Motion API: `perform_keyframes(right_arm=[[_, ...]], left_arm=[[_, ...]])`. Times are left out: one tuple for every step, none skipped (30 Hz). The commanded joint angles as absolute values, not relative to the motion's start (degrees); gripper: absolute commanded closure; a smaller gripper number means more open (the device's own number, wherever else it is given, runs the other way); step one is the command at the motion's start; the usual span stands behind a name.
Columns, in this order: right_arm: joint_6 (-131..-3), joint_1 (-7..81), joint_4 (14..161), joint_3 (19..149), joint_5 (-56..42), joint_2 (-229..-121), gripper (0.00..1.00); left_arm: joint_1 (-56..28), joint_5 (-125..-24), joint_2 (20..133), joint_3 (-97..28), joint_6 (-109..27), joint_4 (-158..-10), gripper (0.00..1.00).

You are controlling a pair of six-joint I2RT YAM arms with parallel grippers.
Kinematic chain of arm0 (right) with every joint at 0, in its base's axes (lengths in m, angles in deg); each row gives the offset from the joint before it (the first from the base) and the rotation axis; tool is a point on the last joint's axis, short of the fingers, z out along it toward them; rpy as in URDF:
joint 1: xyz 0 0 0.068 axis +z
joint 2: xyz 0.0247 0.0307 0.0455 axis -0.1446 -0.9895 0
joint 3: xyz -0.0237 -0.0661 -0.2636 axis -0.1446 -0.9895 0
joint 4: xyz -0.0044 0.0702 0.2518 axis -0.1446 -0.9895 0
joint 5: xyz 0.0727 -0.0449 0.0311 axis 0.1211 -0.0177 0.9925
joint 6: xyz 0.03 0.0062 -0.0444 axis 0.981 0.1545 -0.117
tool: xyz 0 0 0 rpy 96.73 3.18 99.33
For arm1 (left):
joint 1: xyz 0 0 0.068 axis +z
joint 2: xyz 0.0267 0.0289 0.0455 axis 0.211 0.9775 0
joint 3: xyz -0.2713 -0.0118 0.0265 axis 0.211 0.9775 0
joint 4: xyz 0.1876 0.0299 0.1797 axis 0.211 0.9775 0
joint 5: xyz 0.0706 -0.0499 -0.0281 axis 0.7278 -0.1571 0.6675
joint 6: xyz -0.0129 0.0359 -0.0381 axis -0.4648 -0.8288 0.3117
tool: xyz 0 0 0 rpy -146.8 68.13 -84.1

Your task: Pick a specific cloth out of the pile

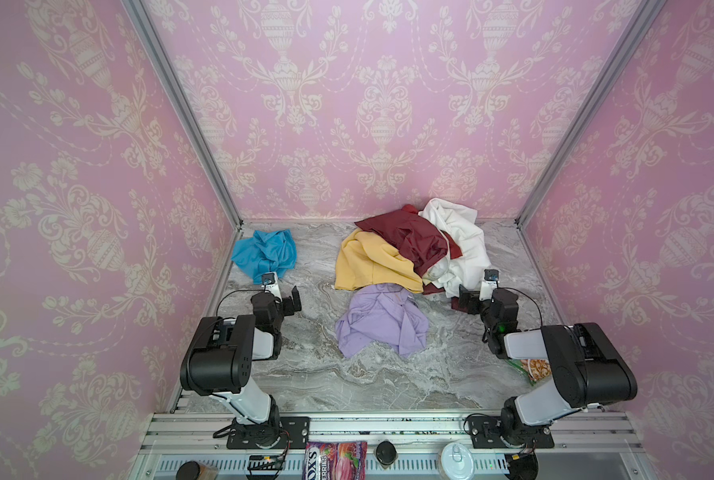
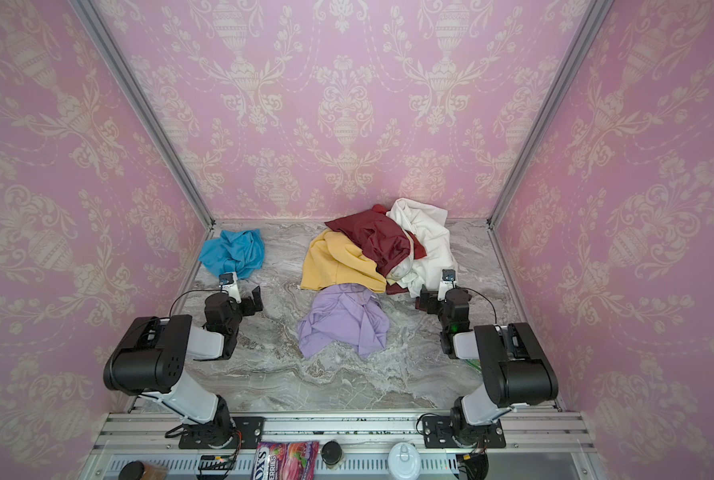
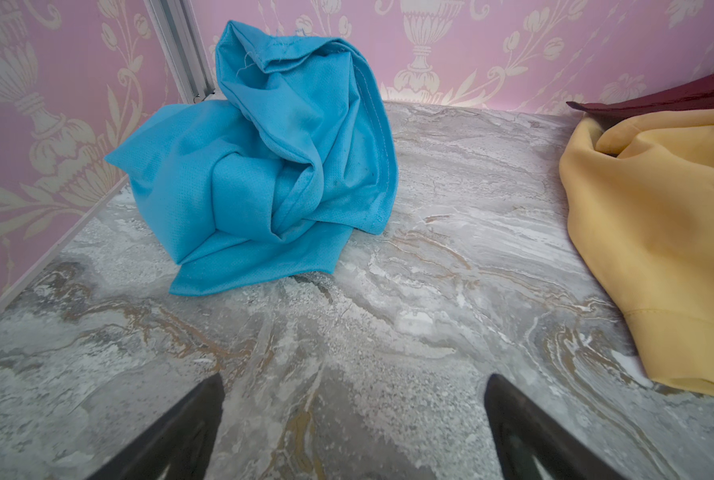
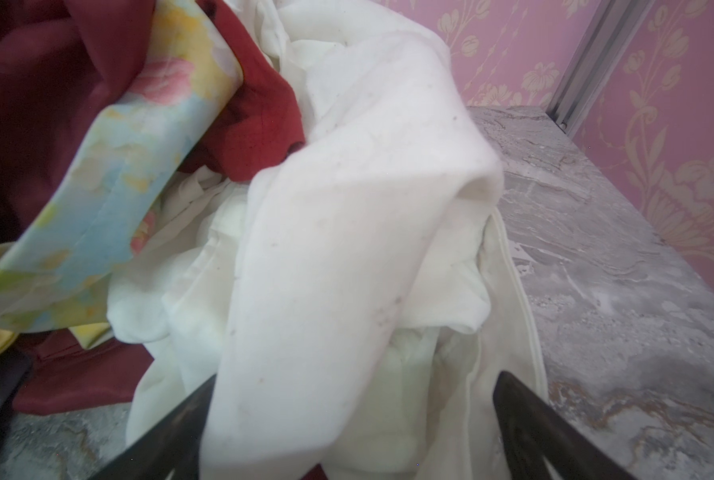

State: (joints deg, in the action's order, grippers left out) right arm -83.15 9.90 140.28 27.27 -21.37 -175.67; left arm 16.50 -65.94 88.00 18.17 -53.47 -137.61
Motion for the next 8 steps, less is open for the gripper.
perform_keyframes(right_arm=[[-82.0, 9.7, 140.5, 28.4, -20.4, -175.7, 0.00], [-82.0, 9.6, 140.7, 28.4, -20.2, -175.7, 0.00], [-81.9, 9.5, 140.6, 28.4, -20.1, -175.7, 0.00], [-81.8, 9.4, 140.7, 28.5, -19.8, -175.7, 0.00], [-81.8, 9.3, 140.8, 28.4, -19.8, -175.7, 0.00], [-81.9, 9.3, 141.1, 28.2, -19.8, -175.7, 0.00], [-81.9, 9.3, 141.4, 28.1, -19.8, -175.7, 0.00], [-82.0, 9.4, 141.5, 28.0, -19.8, -175.6, 0.00]], left_arm=[[16.2, -65.8, 87.9, 17.2, -55.0, -138.1, 0.00], [16.2, -65.8, 87.9, 17.2, -55.0, -138.1, 0.01], [16.2, -65.8, 87.9, 17.2, -55.0, -138.1, 0.01], [16.2, -65.8, 88.0, 17.2, -55.0, -138.1, 0.01], [16.2, -65.7, 87.9, 17.2, -55.0, -138.1, 0.01], [16.2, -65.7, 87.9, 17.2, -55.0, -138.0, 0.01], [16.2, -65.8, 87.9, 17.2, -55.0, -138.1, 0.01], [16.2, -65.8, 87.9, 17.2, -55.0, -138.1, 0.01]])
